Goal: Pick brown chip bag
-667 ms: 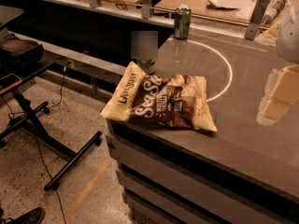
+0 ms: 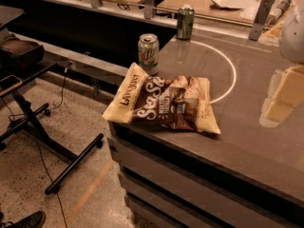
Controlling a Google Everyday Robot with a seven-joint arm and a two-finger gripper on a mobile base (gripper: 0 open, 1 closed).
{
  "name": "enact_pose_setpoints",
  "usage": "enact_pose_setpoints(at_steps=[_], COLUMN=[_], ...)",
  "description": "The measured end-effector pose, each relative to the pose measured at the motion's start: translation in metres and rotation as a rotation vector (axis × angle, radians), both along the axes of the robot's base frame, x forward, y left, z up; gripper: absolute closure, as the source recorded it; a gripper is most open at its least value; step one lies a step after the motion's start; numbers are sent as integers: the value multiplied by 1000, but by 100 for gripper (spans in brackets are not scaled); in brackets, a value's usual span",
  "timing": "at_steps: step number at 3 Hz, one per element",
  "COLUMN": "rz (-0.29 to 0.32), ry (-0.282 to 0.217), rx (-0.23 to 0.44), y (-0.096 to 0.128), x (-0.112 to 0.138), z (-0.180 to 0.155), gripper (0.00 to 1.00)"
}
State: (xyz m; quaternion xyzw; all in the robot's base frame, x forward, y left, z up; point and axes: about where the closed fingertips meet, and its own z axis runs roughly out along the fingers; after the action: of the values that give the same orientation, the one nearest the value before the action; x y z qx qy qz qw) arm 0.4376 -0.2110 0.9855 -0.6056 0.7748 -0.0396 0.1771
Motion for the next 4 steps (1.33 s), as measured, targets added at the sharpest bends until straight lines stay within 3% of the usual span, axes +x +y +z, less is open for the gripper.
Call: enact_pose_setpoints(at_steps=[1, 2, 4], rz=[93, 203, 354], ry=[15, 46, 137], rx=[34, 34, -17], y=[32, 78, 161], x=[-4, -3, 26], z=[-5, -18, -64], gripper=[0, 0, 0])
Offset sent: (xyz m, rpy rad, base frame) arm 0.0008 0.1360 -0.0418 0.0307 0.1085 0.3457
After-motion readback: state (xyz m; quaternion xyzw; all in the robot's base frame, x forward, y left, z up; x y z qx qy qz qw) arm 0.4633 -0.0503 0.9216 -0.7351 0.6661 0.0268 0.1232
